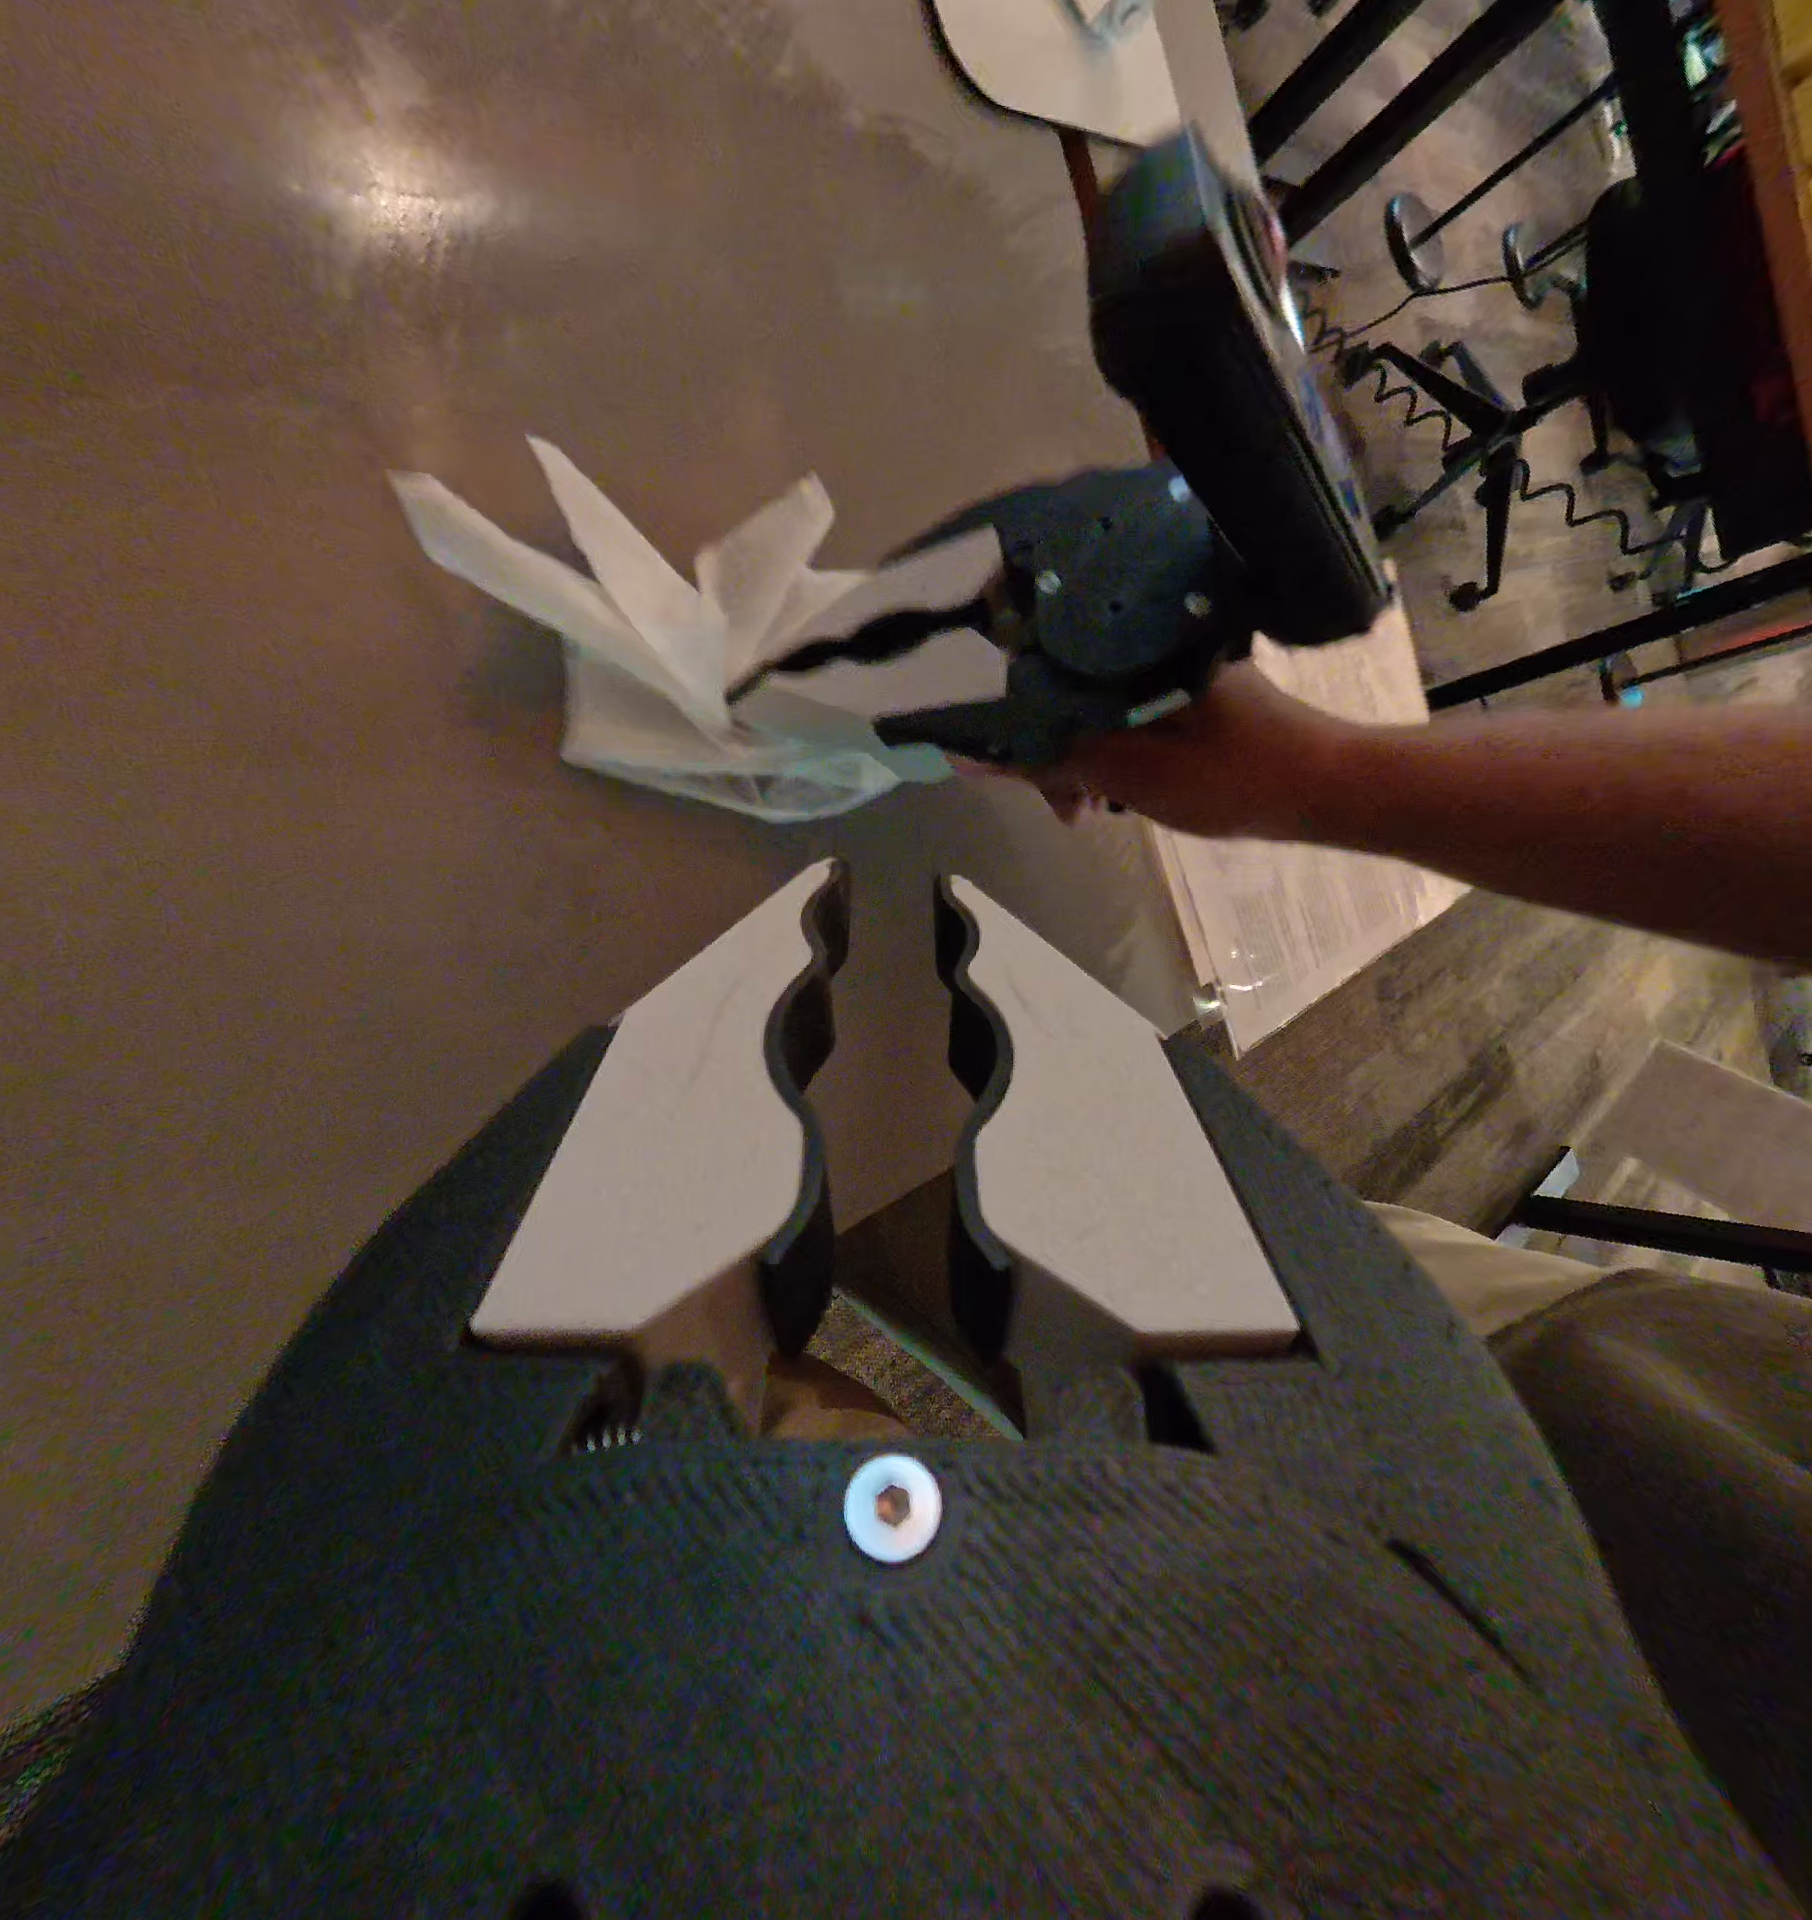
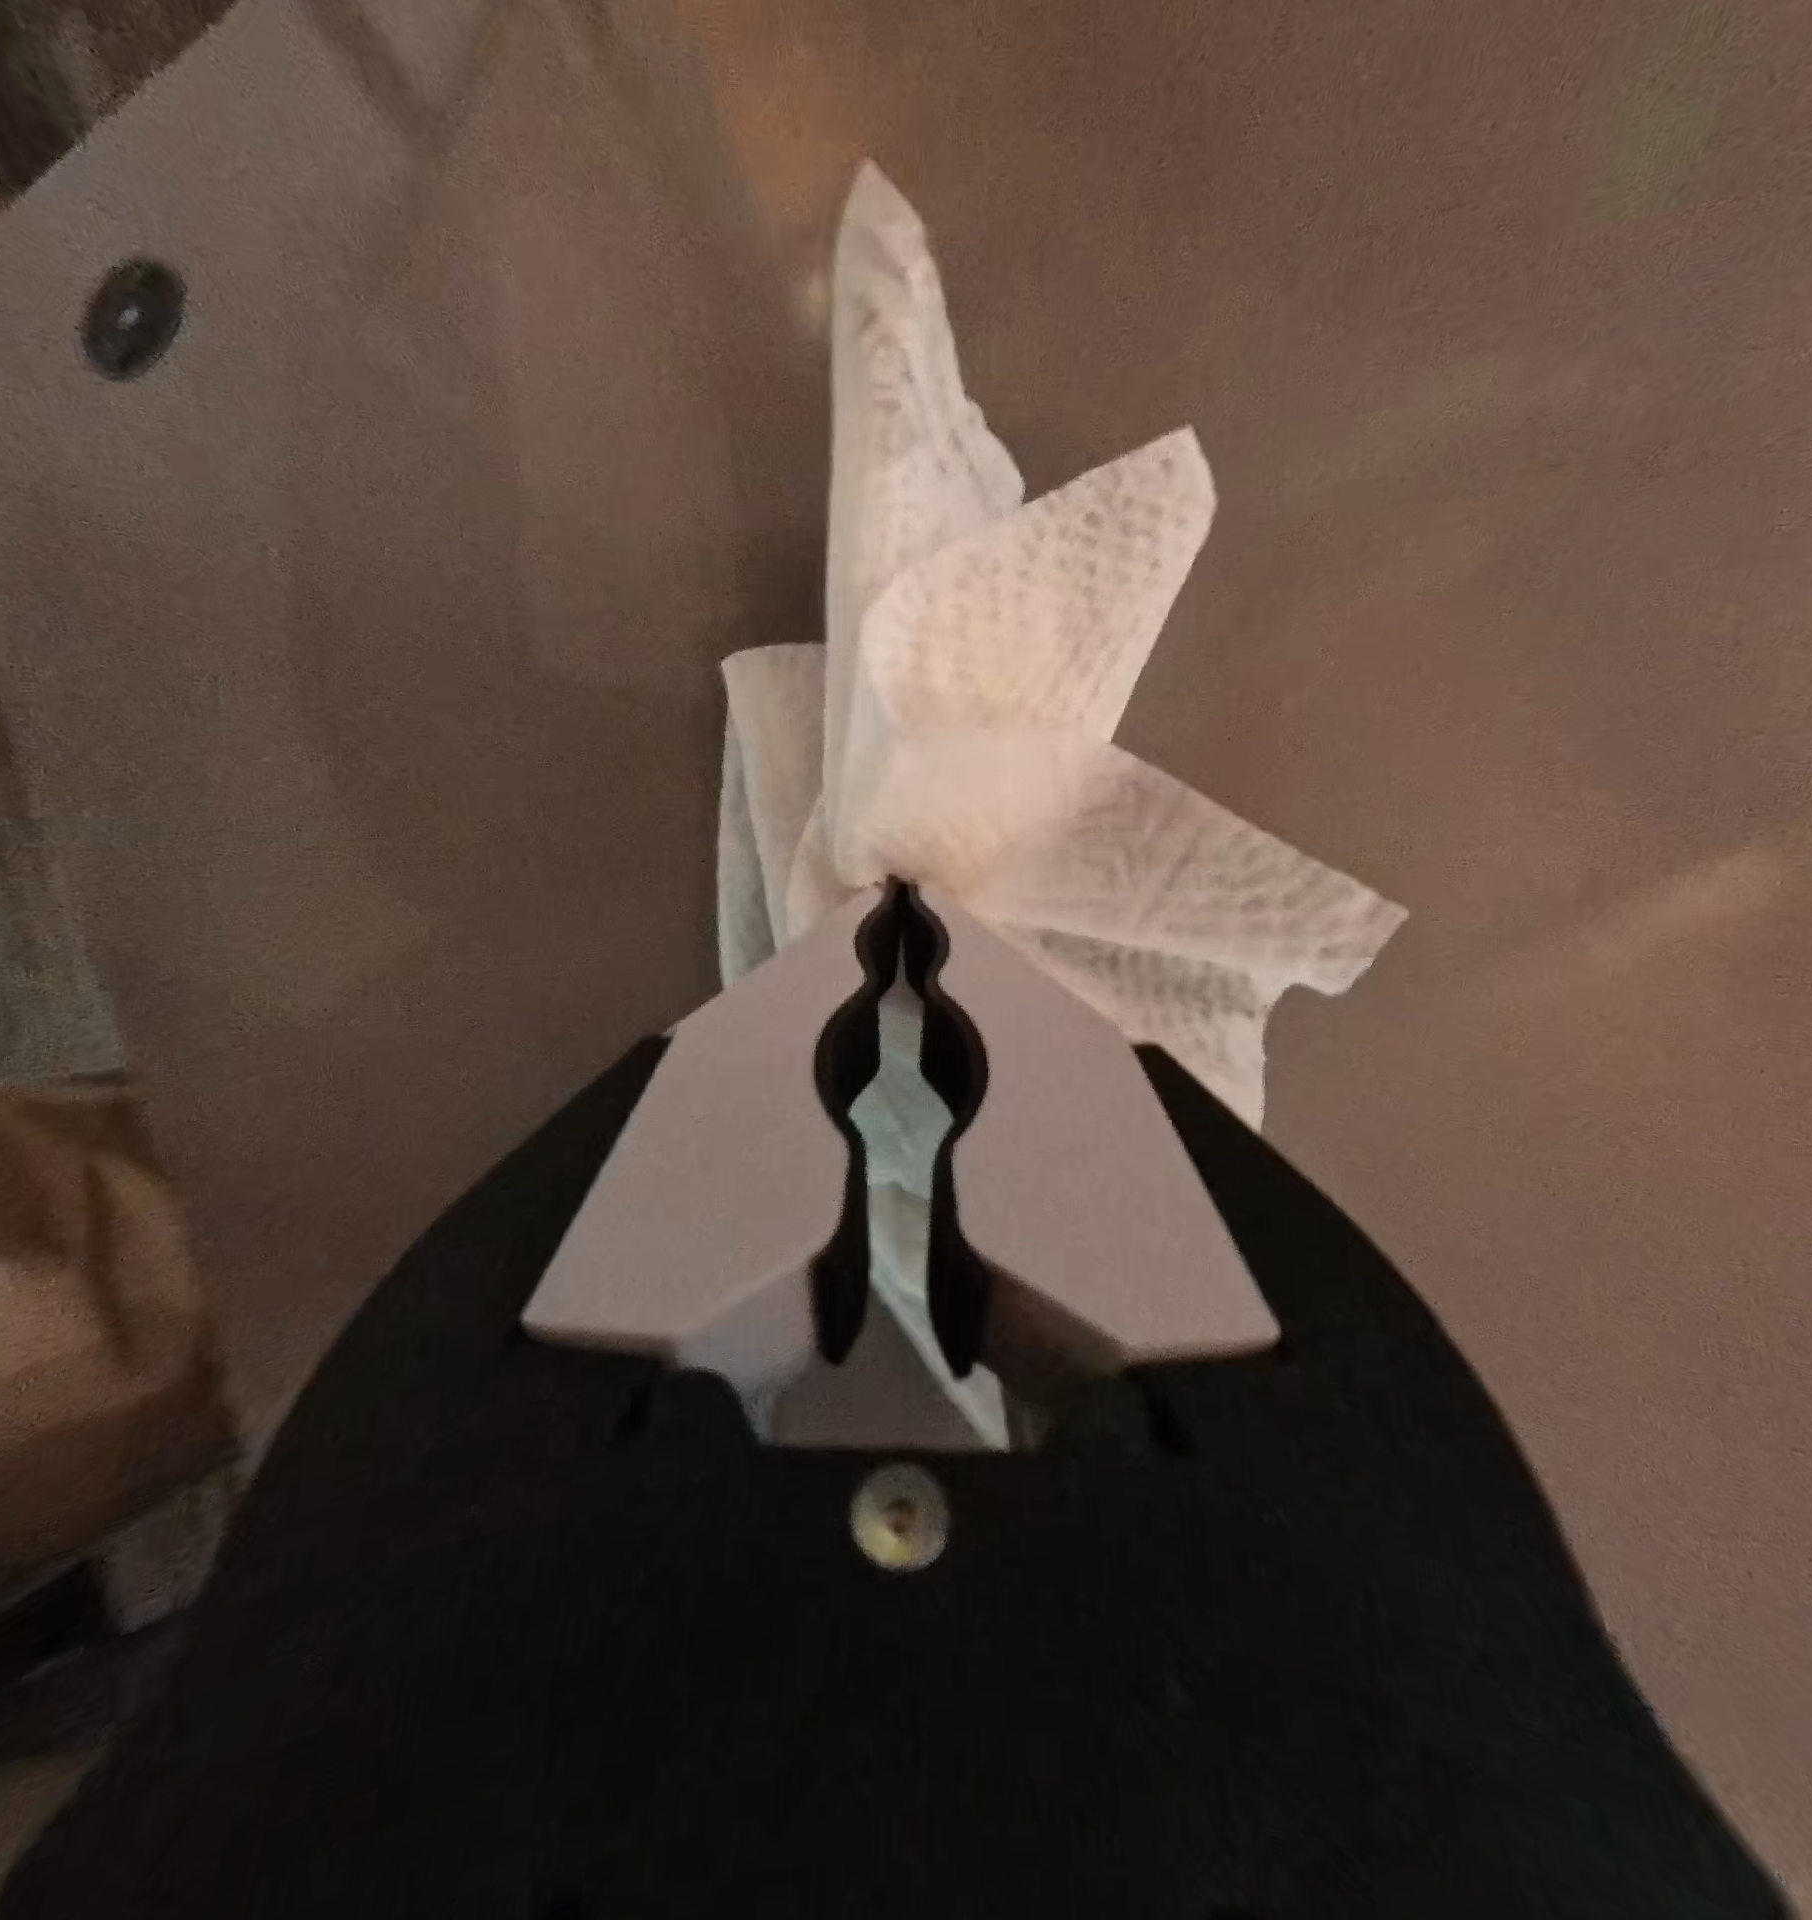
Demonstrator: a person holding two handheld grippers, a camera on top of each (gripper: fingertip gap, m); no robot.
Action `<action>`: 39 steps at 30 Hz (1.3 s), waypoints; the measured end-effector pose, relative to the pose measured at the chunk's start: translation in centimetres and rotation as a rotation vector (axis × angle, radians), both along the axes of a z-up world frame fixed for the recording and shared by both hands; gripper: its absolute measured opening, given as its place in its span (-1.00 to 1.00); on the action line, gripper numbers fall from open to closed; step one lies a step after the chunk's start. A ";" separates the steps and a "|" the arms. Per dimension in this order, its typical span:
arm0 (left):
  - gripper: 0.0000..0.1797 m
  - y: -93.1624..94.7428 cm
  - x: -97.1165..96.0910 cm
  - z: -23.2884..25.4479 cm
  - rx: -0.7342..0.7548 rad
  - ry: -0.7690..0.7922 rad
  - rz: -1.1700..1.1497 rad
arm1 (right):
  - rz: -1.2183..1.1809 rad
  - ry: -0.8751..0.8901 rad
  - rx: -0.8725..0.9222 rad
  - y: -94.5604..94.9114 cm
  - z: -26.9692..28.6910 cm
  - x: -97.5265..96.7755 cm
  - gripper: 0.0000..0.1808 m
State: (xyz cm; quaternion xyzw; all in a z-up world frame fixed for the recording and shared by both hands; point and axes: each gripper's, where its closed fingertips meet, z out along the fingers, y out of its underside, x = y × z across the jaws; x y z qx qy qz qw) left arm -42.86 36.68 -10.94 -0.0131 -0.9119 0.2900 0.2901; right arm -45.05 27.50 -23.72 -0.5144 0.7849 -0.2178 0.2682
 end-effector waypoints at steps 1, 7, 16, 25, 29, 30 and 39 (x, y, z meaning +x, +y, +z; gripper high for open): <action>-0.93 0.1 0.0 -0.1 0.005 -0.001 0.000 | -0.004 -0.002 -0.025 -1.8 0.0 0.9 -1.00; -0.88 0.4 1.2 -0.3 0.013 -0.023 0.021 | -0.292 0.070 -0.187 -20.3 -0.1 -1.0 -1.00; -0.88 1.2 4.2 -1.1 0.031 -0.006 0.099 | -0.543 0.205 -0.254 -24.5 0.3 -10.7 -1.00; -0.88 0.1 7.2 -1.2 0.021 -0.009 0.128 | -0.727 0.126 -0.279 -24.9 3.6 -11.1 -1.00; -0.88 -0.2 7.6 -1.1 0.014 -0.013 0.120 | -0.852 0.205 -0.233 -26.7 1.4 -13.2 -1.00; -0.88 -0.2 7.6 -1.2 0.016 -0.012 0.117 | -0.839 0.193 -0.154 -26.3 0.5 -12.4 -1.00; -0.88 0.3 7.1 -1.4 0.027 -0.009 0.102 | -0.684 0.131 0.024 -22.1 0.7 -8.4 -1.00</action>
